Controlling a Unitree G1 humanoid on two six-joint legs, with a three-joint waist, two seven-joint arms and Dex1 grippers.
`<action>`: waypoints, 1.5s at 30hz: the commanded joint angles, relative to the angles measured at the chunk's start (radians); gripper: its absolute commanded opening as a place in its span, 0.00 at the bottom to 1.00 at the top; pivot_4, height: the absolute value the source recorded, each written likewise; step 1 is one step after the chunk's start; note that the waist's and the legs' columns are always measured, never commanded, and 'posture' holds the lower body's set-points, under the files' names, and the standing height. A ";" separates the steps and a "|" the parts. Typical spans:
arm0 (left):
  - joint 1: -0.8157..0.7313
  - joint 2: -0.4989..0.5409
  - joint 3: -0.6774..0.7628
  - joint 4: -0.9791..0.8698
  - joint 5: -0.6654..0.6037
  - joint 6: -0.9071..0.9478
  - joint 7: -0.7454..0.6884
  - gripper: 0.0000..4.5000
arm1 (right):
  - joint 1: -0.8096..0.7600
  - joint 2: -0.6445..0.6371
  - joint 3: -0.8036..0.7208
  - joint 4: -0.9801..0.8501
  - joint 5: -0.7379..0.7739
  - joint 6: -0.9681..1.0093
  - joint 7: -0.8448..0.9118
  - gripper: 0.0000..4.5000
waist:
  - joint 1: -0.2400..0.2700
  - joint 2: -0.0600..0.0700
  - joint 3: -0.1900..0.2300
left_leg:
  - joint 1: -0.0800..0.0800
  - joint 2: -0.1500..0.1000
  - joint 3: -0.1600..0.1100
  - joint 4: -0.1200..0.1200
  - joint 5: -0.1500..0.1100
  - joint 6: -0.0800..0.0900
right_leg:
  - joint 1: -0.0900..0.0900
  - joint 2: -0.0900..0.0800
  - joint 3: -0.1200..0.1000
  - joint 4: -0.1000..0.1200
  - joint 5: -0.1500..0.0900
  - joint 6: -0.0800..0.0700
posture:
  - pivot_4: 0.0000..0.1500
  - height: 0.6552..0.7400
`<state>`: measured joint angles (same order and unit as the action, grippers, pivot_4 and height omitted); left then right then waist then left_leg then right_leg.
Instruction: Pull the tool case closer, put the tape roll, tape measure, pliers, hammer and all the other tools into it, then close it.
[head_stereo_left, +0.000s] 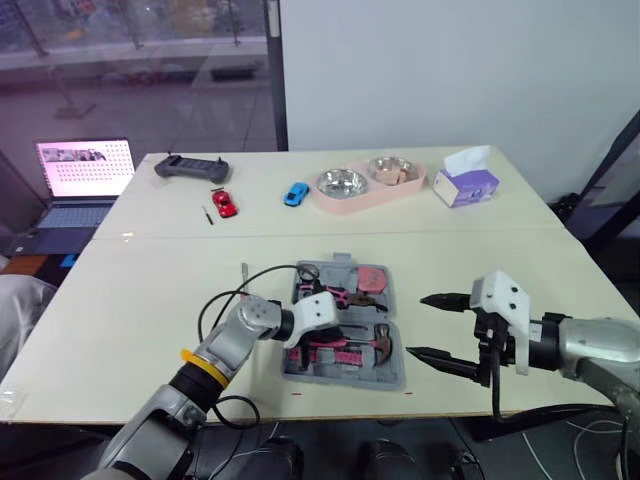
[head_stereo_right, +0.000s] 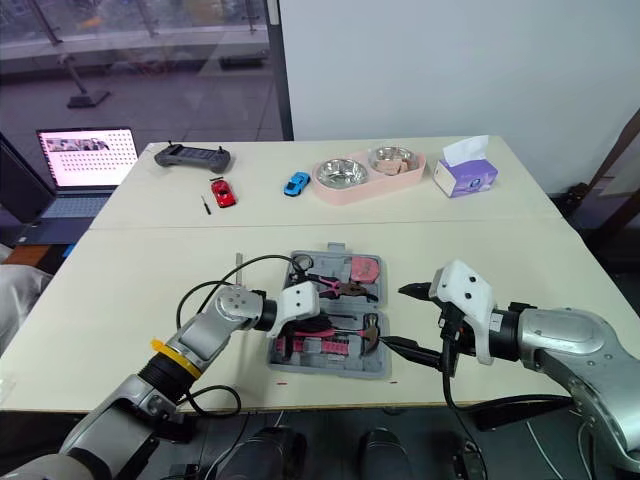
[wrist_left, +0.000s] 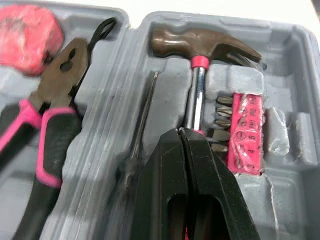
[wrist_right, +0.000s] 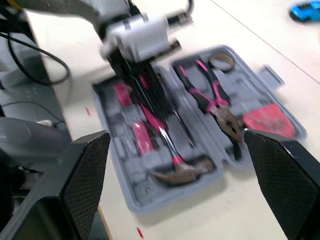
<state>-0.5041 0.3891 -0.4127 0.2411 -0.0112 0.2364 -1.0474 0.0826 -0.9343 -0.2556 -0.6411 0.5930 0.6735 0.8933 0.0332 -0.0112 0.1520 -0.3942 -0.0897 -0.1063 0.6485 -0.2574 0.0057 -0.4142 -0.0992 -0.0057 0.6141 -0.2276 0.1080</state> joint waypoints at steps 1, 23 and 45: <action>-0.016 0.055 0.130 -0.191 -0.135 0.092 -0.053 0.01 | -0.003 0.005 -0.012 0.024 -0.020 -0.051 0.010 1.00 | 0.005 0.001 0.002 | -0.002 0.000 0.000 0.000 0.000 0.000 | -0.002 0.000 0.000 0.001 0.000 0.000 | 1.00 1.00; 0.684 0.574 0.942 0.042 -0.300 -0.225 -0.133 0.90 | 0.330 0.037 -0.440 0.408 -0.089 -0.268 0.148 1.00 | 0.006 0.005 0.009 | -0.010 0.000 0.002 -0.002 0.000 -0.002 | -0.011 -0.002 0.001 -0.001 -0.002 -0.006 | 1.00 1.00; 0.690 0.562 0.949 -0.043 -0.353 -0.151 -0.072 1.00 | 0.280 0.059 -0.427 0.479 -0.108 -0.281 0.106 1.00 | 0.004 0.006 0.009 | -0.010 0.001 0.004 -0.002 0.000 -0.002 | -0.012 -0.003 0.001 -0.001 -0.001 -0.006 | 1.00 1.00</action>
<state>0.1895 0.9549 0.5295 0.2386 -0.3395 0.0607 -1.1342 0.3763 -0.8801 -0.6679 -0.1058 0.4471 0.3595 1.0176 0.0368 -0.0056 0.1612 -0.4042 -0.0886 -0.1019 0.6466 -0.2577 0.0034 -0.4257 -0.1021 -0.0050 0.6132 -0.2289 0.1024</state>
